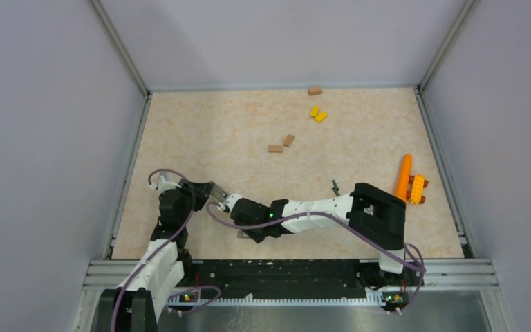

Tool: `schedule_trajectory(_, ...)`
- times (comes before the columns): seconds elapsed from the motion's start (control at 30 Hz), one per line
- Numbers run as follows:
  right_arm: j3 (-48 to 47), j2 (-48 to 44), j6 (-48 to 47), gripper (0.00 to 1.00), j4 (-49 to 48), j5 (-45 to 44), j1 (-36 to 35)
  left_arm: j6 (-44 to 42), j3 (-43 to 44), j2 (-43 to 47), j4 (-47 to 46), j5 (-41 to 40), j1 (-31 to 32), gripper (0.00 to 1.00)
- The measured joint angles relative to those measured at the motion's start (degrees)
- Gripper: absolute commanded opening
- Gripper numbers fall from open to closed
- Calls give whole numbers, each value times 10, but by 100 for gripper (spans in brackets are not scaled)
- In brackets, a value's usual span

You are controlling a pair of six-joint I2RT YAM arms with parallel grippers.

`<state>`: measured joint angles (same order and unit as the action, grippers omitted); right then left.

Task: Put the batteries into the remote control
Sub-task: Pick up the battery cover at the center of the board.

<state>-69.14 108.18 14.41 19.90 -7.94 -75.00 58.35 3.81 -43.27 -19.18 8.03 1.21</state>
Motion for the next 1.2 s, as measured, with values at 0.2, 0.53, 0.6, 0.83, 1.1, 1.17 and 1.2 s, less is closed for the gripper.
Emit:
schedule_trajectory(0.2,0,-3,32,10,15,-47,0,0,0,0,-2,12,0,34)
schedule_trajectory(0.53,71,-119,160,10,61,-132,52,43,-12,-108,-116,38,64,34)
schedule_trajectory(0.6,99,-161,187,10,66,-143,79,57,-10,-145,-143,23,111,34)
schedule_trajectory(0.83,148,-233,239,10,75,-158,118,135,44,-312,-249,-71,242,30)
schedule_trajectory(1.1,159,-259,264,10,76,-157,123,193,83,-392,-320,-170,264,34)
schedule_trajectory(1.17,159,-265,266,10,75,-152,123,195,83,-376,-303,-191,264,41)
schedule_trajectory(1.2,159,-267,267,10,73,-148,124,192,82,-363,-291,-200,264,47)
